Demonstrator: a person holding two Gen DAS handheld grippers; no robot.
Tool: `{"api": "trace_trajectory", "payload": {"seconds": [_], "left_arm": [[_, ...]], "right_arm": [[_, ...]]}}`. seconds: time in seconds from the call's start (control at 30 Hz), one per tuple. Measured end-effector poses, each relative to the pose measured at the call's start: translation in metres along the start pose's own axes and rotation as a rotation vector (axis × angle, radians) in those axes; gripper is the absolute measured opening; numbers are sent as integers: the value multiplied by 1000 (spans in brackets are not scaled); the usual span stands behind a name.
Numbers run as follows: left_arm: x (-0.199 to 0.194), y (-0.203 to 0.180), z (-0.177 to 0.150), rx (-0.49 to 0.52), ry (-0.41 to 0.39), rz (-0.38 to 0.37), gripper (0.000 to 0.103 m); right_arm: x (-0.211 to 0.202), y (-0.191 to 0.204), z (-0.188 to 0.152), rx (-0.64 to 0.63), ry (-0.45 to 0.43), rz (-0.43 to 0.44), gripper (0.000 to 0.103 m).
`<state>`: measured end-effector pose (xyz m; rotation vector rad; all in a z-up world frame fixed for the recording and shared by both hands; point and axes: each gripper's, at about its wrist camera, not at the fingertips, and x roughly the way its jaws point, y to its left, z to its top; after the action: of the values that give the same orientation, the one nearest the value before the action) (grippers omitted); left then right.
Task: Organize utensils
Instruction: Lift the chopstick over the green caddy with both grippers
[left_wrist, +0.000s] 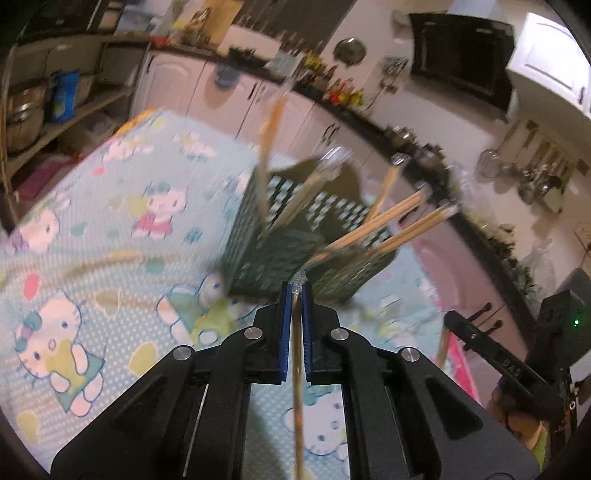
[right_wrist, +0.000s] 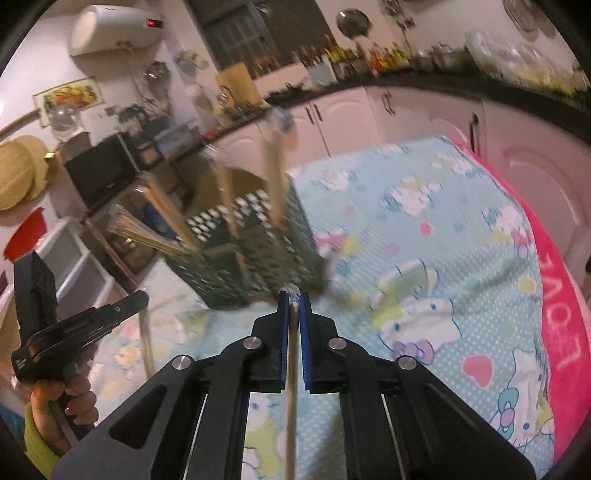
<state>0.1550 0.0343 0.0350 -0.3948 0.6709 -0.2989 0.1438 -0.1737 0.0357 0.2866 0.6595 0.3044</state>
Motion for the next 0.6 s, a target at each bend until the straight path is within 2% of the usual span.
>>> {"api": "trace_trajectory", "payload": {"seconds": [0.23, 0.6], "left_arm": [[-31, -28, 29, 61, -89, -60, 1], [-52, -65, 71, 147, -197, -107, 1]], "right_arm": [[-29, 28, 23, -66, -91, 42, 6], [-52, 53, 66, -142, -241, 33, 6]]}}
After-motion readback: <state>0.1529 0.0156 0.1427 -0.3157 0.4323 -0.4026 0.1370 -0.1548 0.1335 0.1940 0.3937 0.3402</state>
